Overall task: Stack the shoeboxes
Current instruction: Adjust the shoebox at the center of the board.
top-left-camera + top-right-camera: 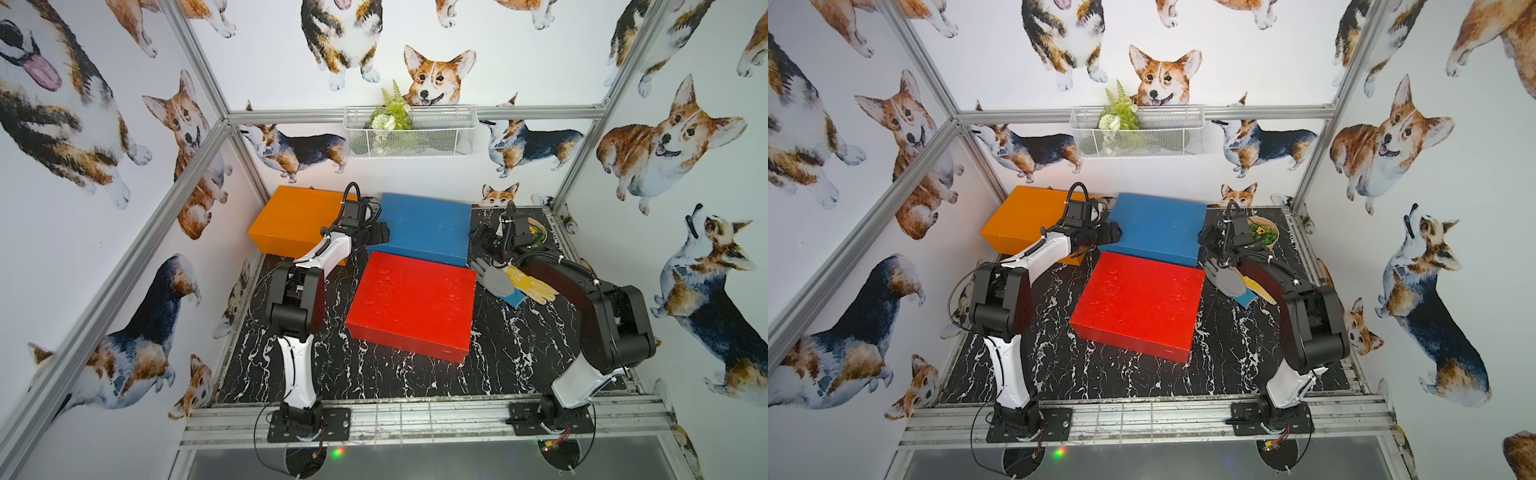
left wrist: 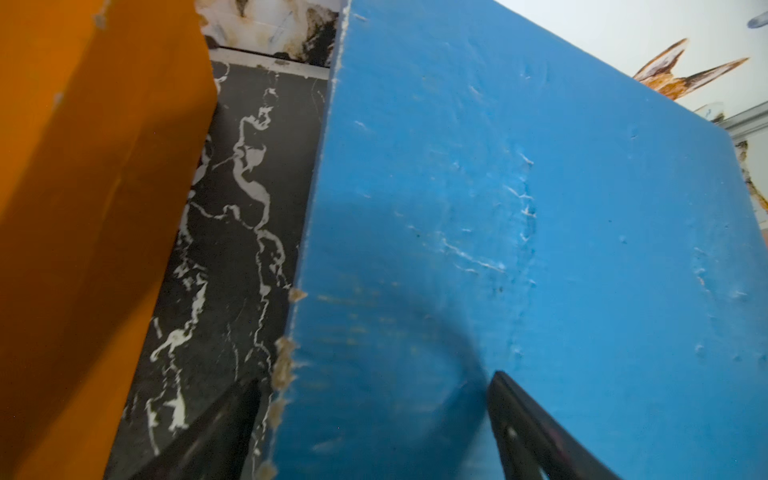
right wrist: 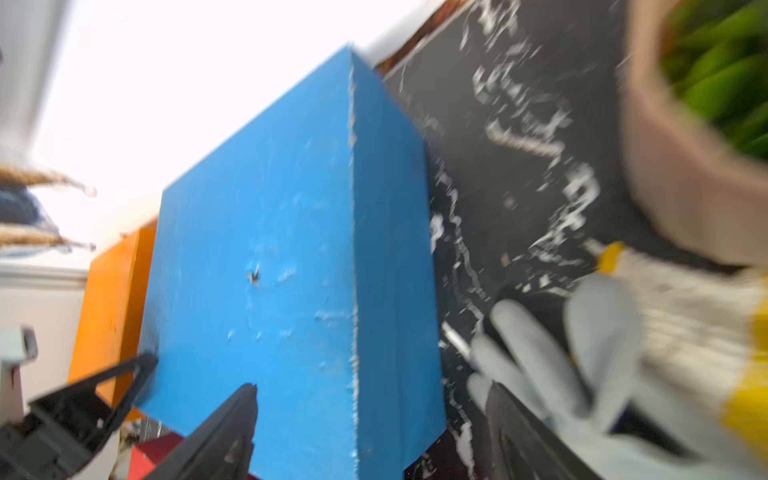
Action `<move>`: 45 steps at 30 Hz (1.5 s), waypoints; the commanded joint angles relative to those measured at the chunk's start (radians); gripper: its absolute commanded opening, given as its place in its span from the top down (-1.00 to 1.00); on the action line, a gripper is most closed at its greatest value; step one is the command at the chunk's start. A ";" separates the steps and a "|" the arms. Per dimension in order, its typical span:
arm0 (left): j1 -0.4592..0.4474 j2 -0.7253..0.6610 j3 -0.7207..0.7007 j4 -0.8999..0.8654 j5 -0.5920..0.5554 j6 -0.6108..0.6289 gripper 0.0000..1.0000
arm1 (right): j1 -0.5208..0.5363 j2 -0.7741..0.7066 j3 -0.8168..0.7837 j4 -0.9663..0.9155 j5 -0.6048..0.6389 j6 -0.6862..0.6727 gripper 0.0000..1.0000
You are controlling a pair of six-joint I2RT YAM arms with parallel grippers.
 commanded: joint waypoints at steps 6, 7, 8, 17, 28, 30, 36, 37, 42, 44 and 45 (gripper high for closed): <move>0.012 0.032 0.151 -0.090 -0.017 -0.038 -0.80 | -0.015 0.106 0.112 -0.032 -0.062 -0.002 -0.72; 0.015 0.060 0.184 -0.107 -0.019 -0.038 -0.80 | -0.015 0.132 0.132 -0.031 -0.074 -0.006 -0.71; 0.018 0.082 0.215 -0.115 -0.018 -0.038 -0.80 | -0.015 0.155 0.150 -0.037 -0.083 -0.008 -0.70; 0.016 0.253 0.372 -0.156 0.070 -0.043 -0.74 | -0.015 0.327 0.270 -0.062 -0.129 -0.013 -0.56; 0.001 0.023 0.039 0.024 0.094 -0.051 -0.75 | -0.037 0.341 0.281 -0.060 -0.161 -0.022 -0.52; 0.001 -0.007 -0.008 0.046 0.095 -0.056 -0.76 | -0.041 0.345 0.295 -0.072 -0.166 -0.027 -0.53; 0.000 -0.045 -0.081 0.083 0.120 -0.080 -0.76 | -0.050 0.345 0.314 -0.095 -0.173 -0.039 -0.53; 0.001 -0.055 -0.095 0.094 0.122 -0.085 -0.76 | -0.051 0.341 0.317 -0.097 -0.172 -0.041 -0.53; -0.008 -0.096 -0.154 0.139 0.147 -0.104 -0.76 | -0.051 0.336 0.326 -0.107 -0.174 -0.047 -0.56; -0.014 -0.117 -0.180 0.148 0.147 -0.110 -0.76 | -0.051 0.336 0.330 -0.107 -0.179 -0.047 -0.56; -0.016 -0.130 -0.196 0.159 0.147 -0.111 -0.76 | -0.051 0.335 0.331 -0.108 -0.180 -0.048 -0.56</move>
